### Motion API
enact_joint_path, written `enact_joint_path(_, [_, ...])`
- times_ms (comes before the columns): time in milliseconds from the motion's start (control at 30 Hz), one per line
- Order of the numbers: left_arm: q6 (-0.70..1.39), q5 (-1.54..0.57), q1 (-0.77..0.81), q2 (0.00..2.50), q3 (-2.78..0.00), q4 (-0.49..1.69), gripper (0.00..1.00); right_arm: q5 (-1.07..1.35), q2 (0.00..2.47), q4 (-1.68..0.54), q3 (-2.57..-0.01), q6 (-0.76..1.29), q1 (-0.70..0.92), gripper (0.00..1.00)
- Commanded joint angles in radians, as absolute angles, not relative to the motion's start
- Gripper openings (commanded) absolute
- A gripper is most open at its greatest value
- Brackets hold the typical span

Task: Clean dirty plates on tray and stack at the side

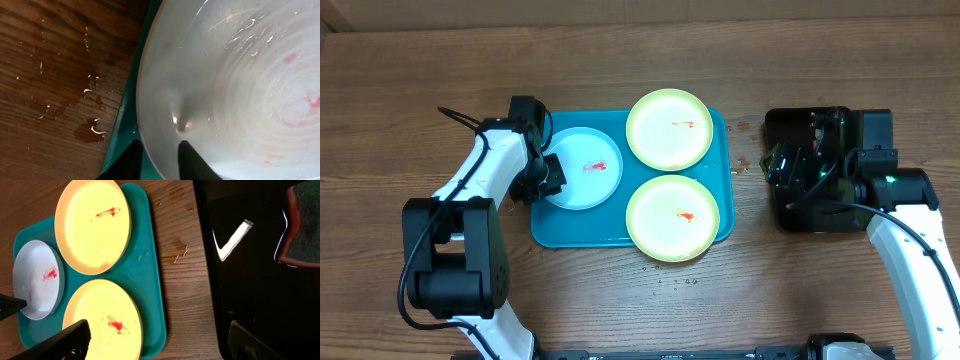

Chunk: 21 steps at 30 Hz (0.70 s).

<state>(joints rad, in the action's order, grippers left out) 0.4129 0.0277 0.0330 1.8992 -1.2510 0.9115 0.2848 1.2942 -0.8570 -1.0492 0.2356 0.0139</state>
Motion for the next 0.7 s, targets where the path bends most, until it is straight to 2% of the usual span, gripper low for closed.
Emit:
enact_joint_path(0, [0.404, 0.025, 0.034, 1.904, -1.244, 0.887, 0.17, 0.290, 1.288, -0.855, -1.074, 0.237, 0.019, 0.90])
enact_joint_path(100, [0.404, 0.003, 0.035, 1.904, -1.244, 0.881, 0.11, 0.290, 1.288, -0.855, -1.074, 0.237, 0.019, 0.90])
enact_joint_path(467, [0.355, -0.075, 0.034, 1.904, -1.208, 0.891, 0.10, 0.290, 1.288, -0.855, -1.074, 0.237, 0.019, 0.90])
enact_joint_path(533, [0.313, -0.079, 0.034, 1.904, -1.208, 0.889, 0.18, 0.290, 1.288, -0.855, -1.074, 0.237, 0.019, 0.90])
enact_joint_path(667, [0.192, -0.062, 0.030, 1.904, -1.218, 0.880, 0.49, 0.290, 1.288, -0.855, -1.074, 0.237, 0.019, 0.90])
